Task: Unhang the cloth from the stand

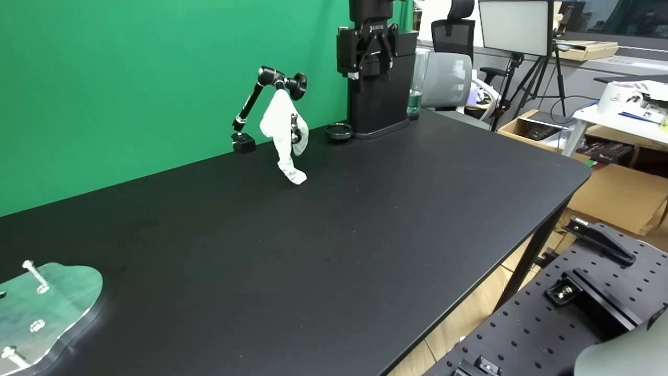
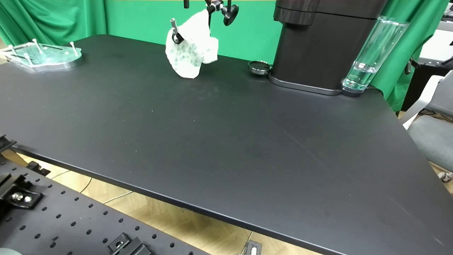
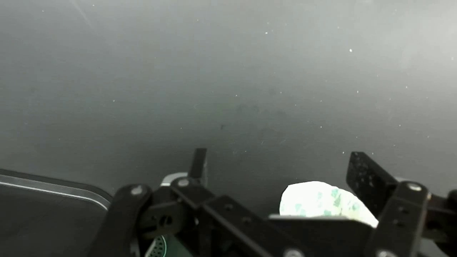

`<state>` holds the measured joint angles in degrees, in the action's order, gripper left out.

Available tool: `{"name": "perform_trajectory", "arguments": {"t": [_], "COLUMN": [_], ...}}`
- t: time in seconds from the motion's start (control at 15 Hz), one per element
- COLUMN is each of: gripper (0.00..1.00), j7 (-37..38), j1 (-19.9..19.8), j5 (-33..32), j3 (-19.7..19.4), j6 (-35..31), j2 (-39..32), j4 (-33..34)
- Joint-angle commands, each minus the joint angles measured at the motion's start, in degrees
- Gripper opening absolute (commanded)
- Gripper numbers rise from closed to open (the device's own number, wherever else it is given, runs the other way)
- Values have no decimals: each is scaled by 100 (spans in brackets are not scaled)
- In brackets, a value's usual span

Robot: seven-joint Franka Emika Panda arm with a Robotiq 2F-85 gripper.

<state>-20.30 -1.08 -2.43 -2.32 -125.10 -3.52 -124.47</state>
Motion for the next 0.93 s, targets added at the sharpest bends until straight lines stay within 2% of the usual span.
{"name": "perform_trajectory", "arguments": {"t": [0.0, 0.27, 0.87], "gripper": [100, 100, 100], "j7": [-922, -2016, -3648], "j1": [-24, -22, 228], "j5": [-246, -488, -1590], "j3": [105, 217, 618], "j6": [37, 156, 86], "j2": [-161, -549, -1687], "j4": [146, 524, 1535]}}
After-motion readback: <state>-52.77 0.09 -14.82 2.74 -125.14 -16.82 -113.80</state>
